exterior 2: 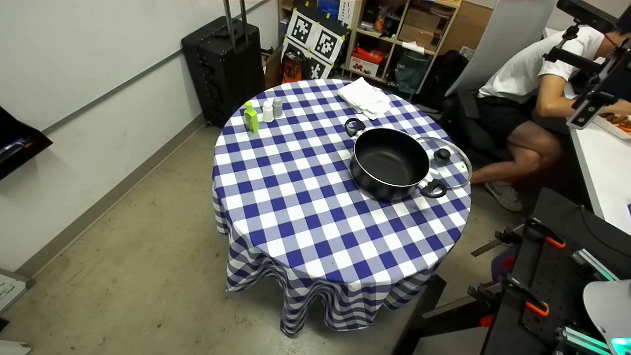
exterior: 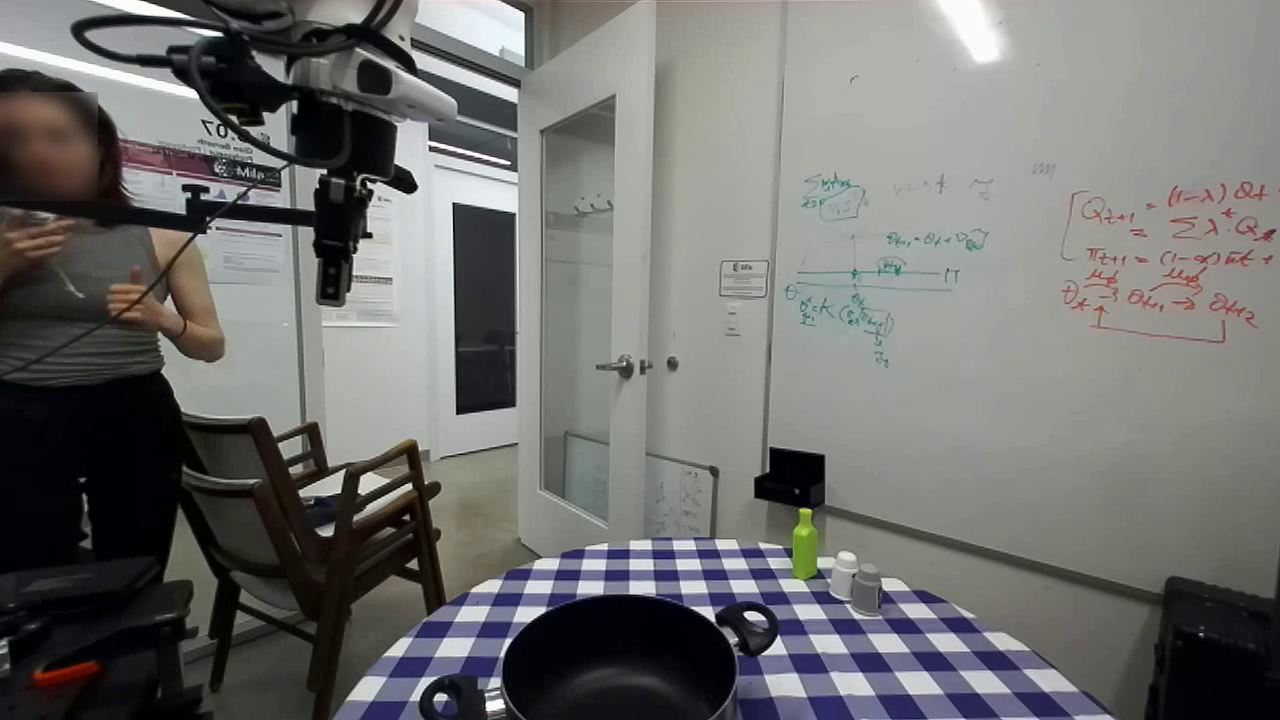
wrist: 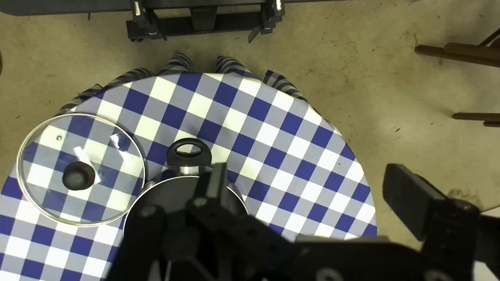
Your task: Put the glass lid on the black pot.
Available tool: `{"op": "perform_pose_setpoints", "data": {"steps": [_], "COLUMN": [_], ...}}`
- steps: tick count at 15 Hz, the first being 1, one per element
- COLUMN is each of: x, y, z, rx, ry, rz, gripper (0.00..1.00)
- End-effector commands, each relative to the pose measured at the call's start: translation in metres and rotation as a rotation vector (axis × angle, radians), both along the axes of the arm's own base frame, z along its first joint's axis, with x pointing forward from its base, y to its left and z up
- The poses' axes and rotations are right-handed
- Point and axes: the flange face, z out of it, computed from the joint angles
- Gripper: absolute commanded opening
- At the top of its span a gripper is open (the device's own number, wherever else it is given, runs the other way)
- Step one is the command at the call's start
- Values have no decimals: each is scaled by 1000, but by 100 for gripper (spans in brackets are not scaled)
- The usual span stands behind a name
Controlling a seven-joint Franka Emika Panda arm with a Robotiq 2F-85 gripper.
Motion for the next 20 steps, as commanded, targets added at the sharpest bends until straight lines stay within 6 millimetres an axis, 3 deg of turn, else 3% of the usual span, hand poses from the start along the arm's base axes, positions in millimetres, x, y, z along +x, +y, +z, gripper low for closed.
{"op": "perform_pose_setpoints", "data": {"steps": [1,8,9,13,16,20], "x": [0,0,1,7,22,42], "y": [0,0,-7,-71,-140,-208], "z": [0,0,-2,-32,-74,-142], "rx": [0,0,2,-20,-92,-61], "ry": [1,1,-4,0,-7,-7], "rz": [0,0,-1,-114,-229,-406], "gripper": [100,100,100,100,100,100]}}
